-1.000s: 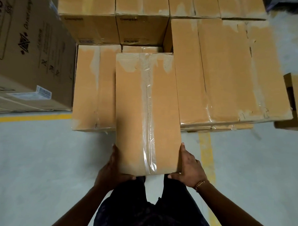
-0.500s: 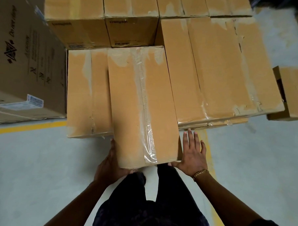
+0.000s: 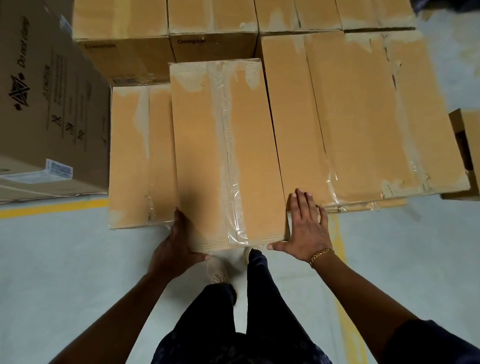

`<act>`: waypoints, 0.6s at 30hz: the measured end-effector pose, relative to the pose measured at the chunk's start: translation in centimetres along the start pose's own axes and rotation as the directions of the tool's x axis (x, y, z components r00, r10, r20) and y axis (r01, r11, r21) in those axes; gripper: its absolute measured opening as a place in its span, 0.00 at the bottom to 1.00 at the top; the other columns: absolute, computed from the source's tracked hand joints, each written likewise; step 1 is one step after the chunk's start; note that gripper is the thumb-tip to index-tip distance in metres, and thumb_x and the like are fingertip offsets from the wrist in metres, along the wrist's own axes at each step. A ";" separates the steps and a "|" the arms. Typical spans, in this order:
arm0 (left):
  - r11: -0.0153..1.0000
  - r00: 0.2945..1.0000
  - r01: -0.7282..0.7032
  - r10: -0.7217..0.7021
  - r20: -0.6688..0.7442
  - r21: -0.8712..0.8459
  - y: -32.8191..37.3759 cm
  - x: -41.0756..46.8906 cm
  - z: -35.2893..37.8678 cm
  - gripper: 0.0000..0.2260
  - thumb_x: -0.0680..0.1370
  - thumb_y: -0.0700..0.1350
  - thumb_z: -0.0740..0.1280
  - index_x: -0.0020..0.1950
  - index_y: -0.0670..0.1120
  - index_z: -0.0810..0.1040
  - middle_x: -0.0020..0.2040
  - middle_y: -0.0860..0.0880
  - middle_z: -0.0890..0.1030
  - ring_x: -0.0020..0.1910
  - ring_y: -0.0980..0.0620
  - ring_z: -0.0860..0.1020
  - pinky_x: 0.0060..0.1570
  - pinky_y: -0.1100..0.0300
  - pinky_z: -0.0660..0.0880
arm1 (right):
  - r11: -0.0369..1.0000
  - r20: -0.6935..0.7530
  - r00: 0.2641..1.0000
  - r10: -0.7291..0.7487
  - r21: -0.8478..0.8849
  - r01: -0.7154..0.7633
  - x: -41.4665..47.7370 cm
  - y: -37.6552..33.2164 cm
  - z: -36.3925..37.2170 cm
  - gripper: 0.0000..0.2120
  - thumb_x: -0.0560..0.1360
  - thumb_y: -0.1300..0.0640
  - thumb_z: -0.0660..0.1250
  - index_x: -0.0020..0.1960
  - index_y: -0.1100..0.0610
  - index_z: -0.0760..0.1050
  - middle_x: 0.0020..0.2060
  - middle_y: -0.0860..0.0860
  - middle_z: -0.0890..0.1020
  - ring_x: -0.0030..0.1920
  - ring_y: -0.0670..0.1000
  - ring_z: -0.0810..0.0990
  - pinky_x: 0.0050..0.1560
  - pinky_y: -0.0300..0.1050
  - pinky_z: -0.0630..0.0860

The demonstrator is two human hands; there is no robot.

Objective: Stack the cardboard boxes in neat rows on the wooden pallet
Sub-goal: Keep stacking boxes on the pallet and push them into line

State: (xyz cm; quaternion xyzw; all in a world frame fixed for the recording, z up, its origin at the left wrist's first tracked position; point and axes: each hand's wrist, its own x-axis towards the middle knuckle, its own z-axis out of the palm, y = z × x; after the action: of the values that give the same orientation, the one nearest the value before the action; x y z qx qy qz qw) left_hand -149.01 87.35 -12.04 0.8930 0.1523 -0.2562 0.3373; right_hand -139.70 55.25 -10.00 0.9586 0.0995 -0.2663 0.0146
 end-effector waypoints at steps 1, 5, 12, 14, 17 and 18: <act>1.000 1.000 0.020 -0.020 -0.002 0.003 0.0 0.4 -0.2 0.70 0.62 0.60 0.84 0.82 0.51 0.31 0.84 0.49 0.55 0.75 0.39 0.70 0.62 0.41 0.76 | 1.000 -0.003 1.000 -0.006 0.001 0.006 0.4 0.0 -0.2 0.72 0.56 0.14 0.58 0.82 0.57 0.35 0.82 0.52 0.36 0.81 0.54 0.33 0.79 0.61 0.42; 0.998 0.998 0.061 -0.061 0.010 0.002 0.2 1.7 -1.1 0.70 0.62 0.60 0.84 0.82 0.53 0.30 0.83 0.48 0.59 0.74 0.38 0.71 0.63 0.42 0.75 | 0.999 -0.013 0.999 -0.030 0.013 0.030 1.8 0.1 -0.9 0.71 0.57 0.15 0.59 0.82 0.57 0.36 0.82 0.52 0.37 0.81 0.54 0.34 0.79 0.60 0.42; 0.999 0.999 0.049 -0.049 -0.008 0.002 1.6 3.7 -2.3 0.69 0.64 0.55 0.84 0.82 0.51 0.32 0.83 0.44 0.60 0.73 0.34 0.71 0.63 0.41 0.75 | 0.999 -0.026 0.999 -0.039 0.017 0.040 3.9 0.0 -2.1 0.69 0.59 0.15 0.58 0.82 0.57 0.37 0.82 0.52 0.38 0.82 0.55 0.37 0.79 0.59 0.44; 0.999 0.999 0.049 -0.049 -0.014 0.000 1.7 4.1 -2.6 0.68 0.64 0.54 0.85 0.83 0.50 0.32 0.83 0.44 0.60 0.73 0.34 0.70 0.64 0.40 0.75 | 0.999 -0.025 0.999 -0.047 0.018 0.047 4.3 0.1 -2.3 0.69 0.59 0.15 0.59 0.83 0.57 0.38 0.82 0.52 0.39 0.82 0.55 0.38 0.79 0.60 0.45; 0.999 0.999 0.048 -0.048 -0.016 -0.010 1.9 4.5 -2.9 0.68 0.64 0.53 0.85 0.83 0.49 0.33 0.82 0.43 0.60 0.74 0.34 0.69 0.64 0.40 0.75 | 0.999 -0.027 0.999 -0.046 0.021 0.046 4.7 0.0 -2.5 0.68 0.59 0.16 0.59 0.83 0.57 0.40 0.82 0.52 0.40 0.82 0.55 0.39 0.79 0.60 0.47; 0.999 0.999 0.047 -0.047 -0.015 -0.014 2.0 4.6 -2.9 0.68 0.64 0.53 0.85 0.83 0.49 0.33 0.82 0.43 0.60 0.74 0.34 0.69 0.64 0.39 0.75 | 0.999 -0.031 0.999 -0.043 0.021 0.044 4.8 0.0 -2.6 0.68 0.59 0.16 0.59 0.83 0.57 0.42 0.83 0.52 0.41 0.82 0.56 0.41 0.78 0.60 0.49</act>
State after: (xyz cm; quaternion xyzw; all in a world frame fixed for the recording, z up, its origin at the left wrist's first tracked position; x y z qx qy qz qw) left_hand -143.31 88.36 -11.70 0.8888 0.1774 -0.2562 0.3360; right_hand -134.33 56.34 -10.21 0.9603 0.1176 -0.2531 -0.0033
